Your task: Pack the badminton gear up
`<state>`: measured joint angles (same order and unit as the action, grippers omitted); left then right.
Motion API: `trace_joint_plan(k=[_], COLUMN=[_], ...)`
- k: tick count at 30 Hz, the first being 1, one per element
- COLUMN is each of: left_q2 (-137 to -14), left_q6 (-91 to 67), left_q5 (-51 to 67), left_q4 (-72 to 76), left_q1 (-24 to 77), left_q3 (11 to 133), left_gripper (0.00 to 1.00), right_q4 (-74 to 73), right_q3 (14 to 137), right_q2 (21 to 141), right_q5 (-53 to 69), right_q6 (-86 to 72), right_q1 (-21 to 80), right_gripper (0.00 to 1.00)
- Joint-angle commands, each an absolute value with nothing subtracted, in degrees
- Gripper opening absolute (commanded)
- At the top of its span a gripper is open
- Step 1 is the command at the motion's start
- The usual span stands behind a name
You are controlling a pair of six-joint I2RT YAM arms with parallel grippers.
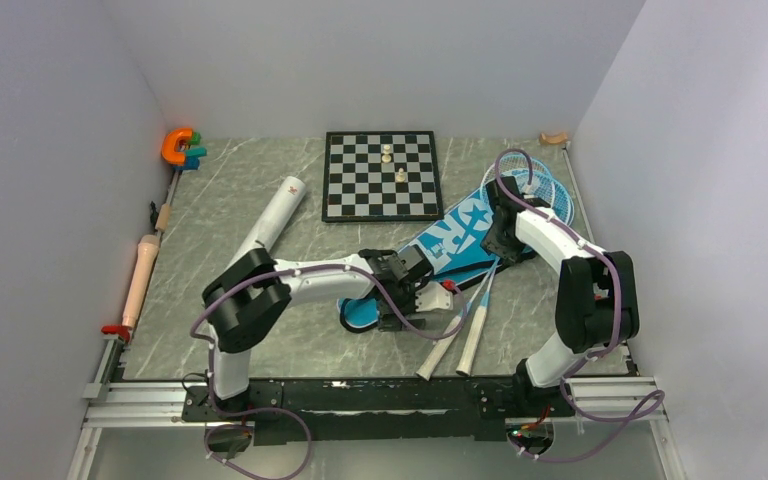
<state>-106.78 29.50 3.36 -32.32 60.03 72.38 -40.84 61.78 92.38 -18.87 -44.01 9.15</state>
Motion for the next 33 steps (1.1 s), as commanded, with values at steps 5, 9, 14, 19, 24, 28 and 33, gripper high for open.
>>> trace_joint_plan(k=[5, 9, 14, 19, 24, 28, 33], left_q2=[-112.49, -113.64, -114.2, -114.44, -113.95, -114.0, -114.57], left_q6=[31.43, 31.15, 29.86, 27.96, 27.01, 26.53, 25.78], left_q5=[0.17, 0.96, 3.89, 9.89, 13.15, 13.08, 13.27], left_q4=[-27.69, -28.62, -30.43, -32.96, -33.91, -33.39, -33.46], left_q1=[60.03, 59.96, 59.37, 57.16, 55.55, 55.2, 54.99], left_q3=[78.53, 79.56, 80.39, 81.3, 81.47, 80.87, 81.13], left_gripper=[0.88, 0.77, 0.65, 0.52, 0.42, 0.39, 0.27], right_q4=[-37.14, -36.31, -36.12, -36.3, -36.47, -36.48, -37.5], right_q3=[59.77, 58.53, 57.56, 57.39, 57.09, 56.7, 56.66], right_q2=[91.93, 91.46, 90.75, 90.45, 90.12, 89.47, 88.62], right_q5=[-16.97, -16.46, -16.52, -16.64, -16.79, -17.02, -18.24], right_q6=[-44.03, -43.88, -43.62, -43.35, -43.33, -43.41, -43.1], right_q1=[8.74, 8.7, 8.55, 8.31, 8.17, 8.1, 8.08], right_gripper=[0.44, 0.41, 0.41, 0.4, 0.38, 0.37, 0.36])
